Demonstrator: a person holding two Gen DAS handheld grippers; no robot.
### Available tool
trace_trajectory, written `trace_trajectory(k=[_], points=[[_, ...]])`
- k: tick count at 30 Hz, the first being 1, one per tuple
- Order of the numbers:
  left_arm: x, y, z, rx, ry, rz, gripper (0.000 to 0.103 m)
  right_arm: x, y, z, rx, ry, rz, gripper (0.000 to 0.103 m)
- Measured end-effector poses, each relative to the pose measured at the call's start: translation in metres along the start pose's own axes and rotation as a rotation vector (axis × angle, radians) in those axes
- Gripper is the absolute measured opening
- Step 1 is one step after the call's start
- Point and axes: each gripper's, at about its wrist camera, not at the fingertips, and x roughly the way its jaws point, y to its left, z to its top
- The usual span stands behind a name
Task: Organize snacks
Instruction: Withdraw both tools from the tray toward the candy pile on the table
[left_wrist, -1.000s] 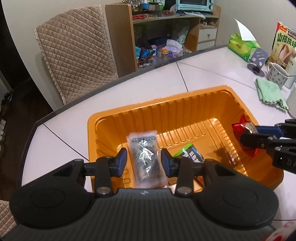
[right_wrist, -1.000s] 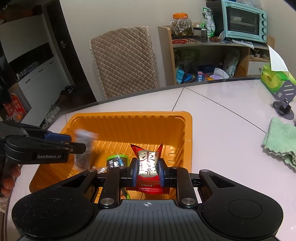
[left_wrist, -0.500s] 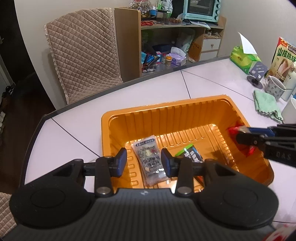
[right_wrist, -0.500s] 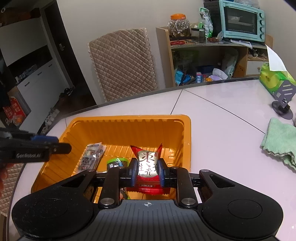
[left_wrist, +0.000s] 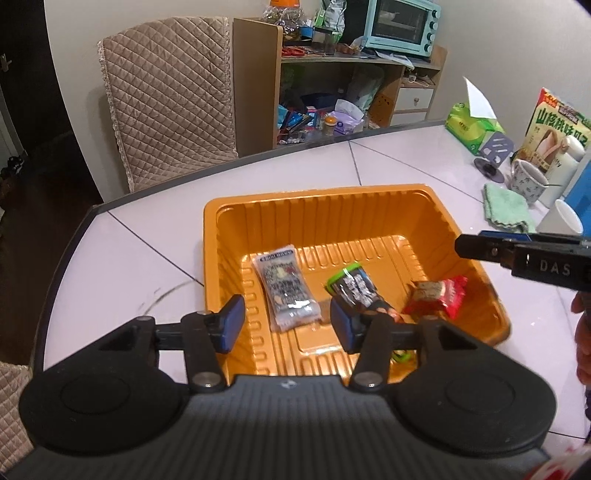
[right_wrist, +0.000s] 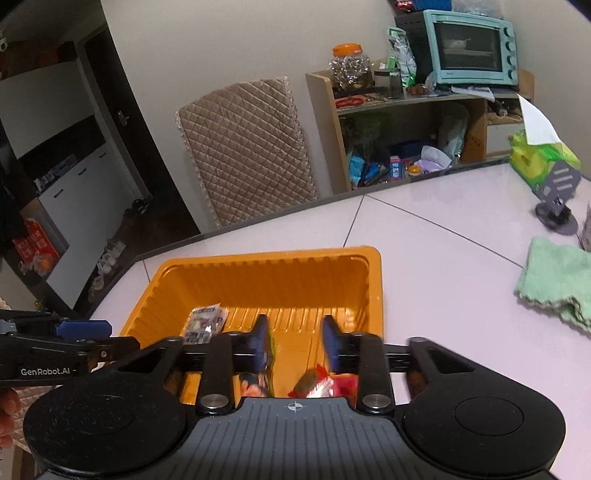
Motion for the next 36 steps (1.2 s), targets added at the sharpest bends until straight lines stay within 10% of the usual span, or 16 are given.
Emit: trace_trajectory(k=[17,36], points=[[-0.078,-0.023,-0.058,-0.078,-0.02,-0.026,0.053,-0.091,0.008,-0.05,0.04,-0.004,0.009,0.076],[-0.166,-0.081,-0.152,-0.132,-0.01,-0.024,0.053,-0.19,0.015,-0.126,0.035,0.057,0.005,0.081]])
